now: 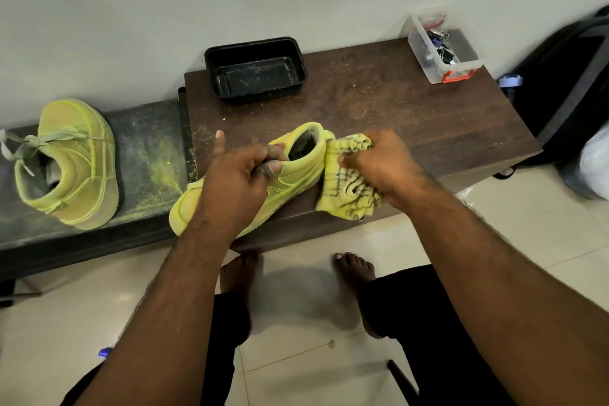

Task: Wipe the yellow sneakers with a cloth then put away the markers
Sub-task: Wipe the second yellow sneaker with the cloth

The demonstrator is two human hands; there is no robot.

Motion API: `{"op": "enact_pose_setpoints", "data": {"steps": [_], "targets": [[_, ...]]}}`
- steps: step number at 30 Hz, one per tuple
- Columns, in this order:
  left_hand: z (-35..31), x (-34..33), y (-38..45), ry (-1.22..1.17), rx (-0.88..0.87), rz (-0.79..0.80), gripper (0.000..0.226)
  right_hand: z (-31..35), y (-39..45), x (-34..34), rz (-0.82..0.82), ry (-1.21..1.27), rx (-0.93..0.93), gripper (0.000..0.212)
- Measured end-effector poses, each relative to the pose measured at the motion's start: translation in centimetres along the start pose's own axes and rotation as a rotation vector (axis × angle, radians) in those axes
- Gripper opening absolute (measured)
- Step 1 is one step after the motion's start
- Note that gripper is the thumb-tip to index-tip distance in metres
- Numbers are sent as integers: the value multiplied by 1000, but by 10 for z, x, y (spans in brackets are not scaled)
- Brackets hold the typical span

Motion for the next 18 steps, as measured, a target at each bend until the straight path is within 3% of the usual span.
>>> {"op": "enact_pose_setpoints", "data": {"steps": [3,8,10,13,18], "targets": [[-5,-2,0,-15,-16,45,24,7,4,3,-150,-195,131,5],[-4,-2,-1,4,22,-16,19,7,-7,-3,-165,-10,253,12],[-4,-2,-1,2,26,-2,17,5,-5,-4,-170,30,240,12],[-5,-2,0,1,33,9,16,6,-2,-6,-147,-104,192,6],[-5,-2,0,-22,32,17,25,10,-2,-3,-160,207,219,15]]}}
Point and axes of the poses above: each hand's wrist, its own y-axis towards the middle knuckle, its own x-axis out of the back of the hand, z = x × y, the point moved 3 cm from there along y, towards the middle knuckle, and after that the axes turned 2 degrees about z, right-handed, at the moved point
